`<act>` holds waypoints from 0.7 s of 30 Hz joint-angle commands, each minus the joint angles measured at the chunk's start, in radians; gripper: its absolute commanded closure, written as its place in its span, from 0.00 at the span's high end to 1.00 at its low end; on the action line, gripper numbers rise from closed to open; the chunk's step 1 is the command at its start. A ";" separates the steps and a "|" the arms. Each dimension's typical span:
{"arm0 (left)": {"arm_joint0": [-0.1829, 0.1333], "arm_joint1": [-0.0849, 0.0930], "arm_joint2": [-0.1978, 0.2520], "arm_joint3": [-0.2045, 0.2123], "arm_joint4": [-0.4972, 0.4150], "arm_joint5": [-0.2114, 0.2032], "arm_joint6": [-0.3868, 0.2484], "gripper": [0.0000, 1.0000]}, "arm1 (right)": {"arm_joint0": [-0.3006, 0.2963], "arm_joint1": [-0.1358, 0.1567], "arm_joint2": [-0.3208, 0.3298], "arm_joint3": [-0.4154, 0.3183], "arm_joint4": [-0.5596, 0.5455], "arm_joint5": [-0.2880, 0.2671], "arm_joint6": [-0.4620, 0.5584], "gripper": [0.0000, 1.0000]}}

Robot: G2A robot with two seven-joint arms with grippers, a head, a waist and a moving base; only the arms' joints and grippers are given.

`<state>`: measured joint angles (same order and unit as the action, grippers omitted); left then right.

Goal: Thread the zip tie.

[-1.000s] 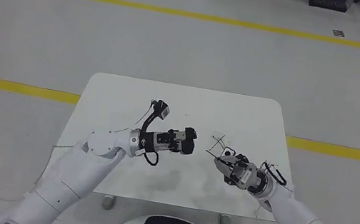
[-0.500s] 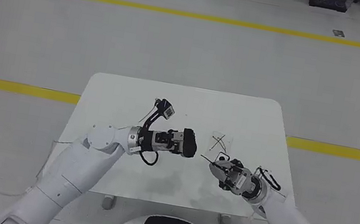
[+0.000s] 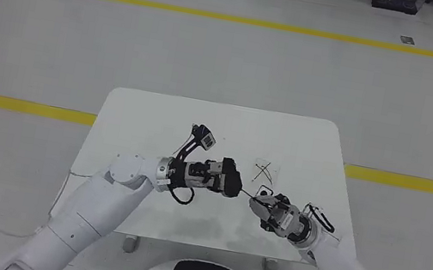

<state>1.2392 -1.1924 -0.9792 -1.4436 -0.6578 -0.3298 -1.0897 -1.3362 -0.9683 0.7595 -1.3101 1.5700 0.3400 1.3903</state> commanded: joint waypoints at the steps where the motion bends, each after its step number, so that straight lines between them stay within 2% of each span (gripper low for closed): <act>1: 0.000 0.000 0.000 -0.001 0.001 0.000 0.001 1.00 | 0.000 0.000 0.000 0.000 0.000 0.000 0.000 0.00; 3: 0.000 0.000 0.000 -0.001 0.001 0.000 0.001 1.00 | 0.000 0.000 0.000 0.000 0.000 0.000 0.000 0.00; 7: 0.009 0.003 0.003 -0.017 0.037 0.011 0.050 1.00 | -0.021 -0.004 0.027 -0.014 0.000 0.000 -0.034 0.00; 13: 0.018 0.010 -0.003 -0.024 0.058 0.012 0.060 1.00 | -0.043 -0.008 0.061 -0.014 0.000 0.000 -0.060 0.00; 15: 0.020 0.012 -0.004 -0.025 0.061 0.013 0.062 0.91 | -0.047 -0.009 0.067 -0.014 0.000 0.000 -0.062 0.00; 17: 0.021 0.013 -0.004 -0.027 0.066 0.014 0.064 0.76 | -0.049 -0.009 0.072 -0.010 0.000 0.000 -0.064 0.00; 19: 0.021 0.015 -0.002 -0.025 0.075 0.022 0.071 0.66 | -0.050 -0.010 0.073 -0.008 0.000 0.000 -0.064 0.00; 21: 0.021 0.016 0.002 -0.024 0.098 0.042 0.095 0.48 | -0.050 -0.012 0.072 -0.004 0.000 0.000 -0.065 0.00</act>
<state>1.2603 -1.1766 -0.9795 -1.4682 -0.5707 -0.2987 -1.0084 -1.3862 -0.9794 0.8320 -1.3157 1.5700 0.3400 1.3256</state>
